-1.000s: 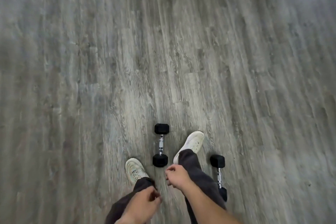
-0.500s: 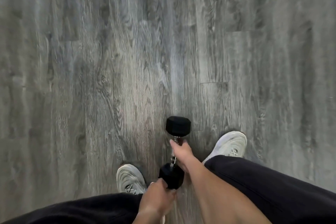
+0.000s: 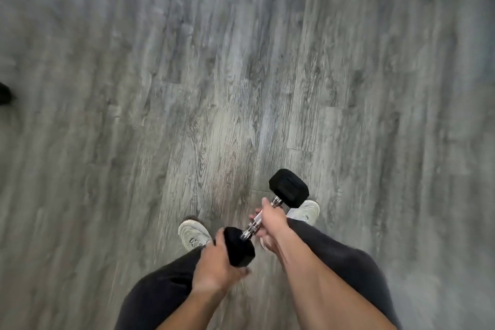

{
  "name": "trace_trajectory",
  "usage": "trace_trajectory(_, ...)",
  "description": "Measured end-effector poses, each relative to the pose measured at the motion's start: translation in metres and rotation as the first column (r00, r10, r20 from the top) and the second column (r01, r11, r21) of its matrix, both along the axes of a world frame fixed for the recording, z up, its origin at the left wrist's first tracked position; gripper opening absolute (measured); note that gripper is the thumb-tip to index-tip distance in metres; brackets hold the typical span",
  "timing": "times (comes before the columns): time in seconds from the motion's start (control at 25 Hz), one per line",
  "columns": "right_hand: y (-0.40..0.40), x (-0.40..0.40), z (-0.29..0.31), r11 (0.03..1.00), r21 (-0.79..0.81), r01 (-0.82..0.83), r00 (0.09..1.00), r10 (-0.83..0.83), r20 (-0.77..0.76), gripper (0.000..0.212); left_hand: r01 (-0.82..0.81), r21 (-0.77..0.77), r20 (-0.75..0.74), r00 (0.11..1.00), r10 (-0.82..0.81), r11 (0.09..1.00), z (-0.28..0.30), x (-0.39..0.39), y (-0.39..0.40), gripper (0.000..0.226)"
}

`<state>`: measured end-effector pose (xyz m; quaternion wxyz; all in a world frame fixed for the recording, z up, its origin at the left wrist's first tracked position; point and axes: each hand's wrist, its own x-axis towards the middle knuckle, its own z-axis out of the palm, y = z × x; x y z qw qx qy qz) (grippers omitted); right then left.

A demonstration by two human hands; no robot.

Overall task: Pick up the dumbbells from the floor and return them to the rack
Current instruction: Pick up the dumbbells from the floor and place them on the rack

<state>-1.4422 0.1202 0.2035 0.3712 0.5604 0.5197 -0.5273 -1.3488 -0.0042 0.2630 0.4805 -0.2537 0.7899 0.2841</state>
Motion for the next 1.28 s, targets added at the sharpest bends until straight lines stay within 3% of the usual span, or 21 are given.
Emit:
trace_trajectory(0.16, -0.039, -0.01, 0.178, 0.996, -0.066, 0.06, 0.997, -0.062, -0.036, 0.03, -0.078, 0.033, -0.188, 0.979, 0.083, 0.996, 0.143, -0.005, -0.049, 0.106)
trace_trajectory(0.32, -0.115, 0.008, 0.296, 0.987, -0.152, 0.058, 0.994, -0.071, -0.082, 0.027, -0.075, 0.067, -0.317, 0.944, 0.092, 0.995, 0.235, 0.021, -0.137, 0.096)
trace_trajectory(0.52, -0.237, 0.055, 0.353, 0.967, -0.25, 0.054, 0.996, -0.069, -0.053, 0.035, -0.097, -0.02, -0.375, 0.923, 0.082, 0.995, 0.303, 0.074, -0.267, 0.078)
trace_trajectory(0.76, -0.407, 0.112, 0.38, 0.894, -0.396, -0.207, 0.976, 0.215, -0.026, 0.028, -0.294, -0.179, -0.398, 0.894, 0.204, 0.939, 0.347, 0.161, -0.413, 0.08)
trace_trajectory(0.96, -0.567, 0.158, 0.372, 0.696, -0.469, -0.545, 0.81, 0.581, -0.078, 0.018, -0.599, -0.273, -0.388, 0.784, 0.483, 0.753, 0.348, 0.241, -0.513, 0.09)
trace_trajectory(1.08, -0.659, 0.186, 0.375, 0.538, -0.476, -0.696, 0.646, 0.759, -0.086, 0.024, -0.768, -0.292, -0.401, 0.64, 0.656, 0.57, 0.356, 0.28, -0.555, 0.105)
trace_trajectory(1.16, -0.72, 0.213, 0.386, 0.391, -0.47, -0.791, 0.496, 0.86, -0.119, 0.02, -0.863, -0.281, -0.431, 0.504, 0.749, 0.42, 0.362, 0.307, -0.578, 0.107)
trace_trajectory(1.28, -0.794, 0.262, 0.402, 0.253, -0.452, -0.855, 0.347, 0.928, -0.137, 0.011, -0.932, -0.269, -0.453, 0.345, 0.822, 0.243, 0.373, 0.345, -0.607, 0.109)
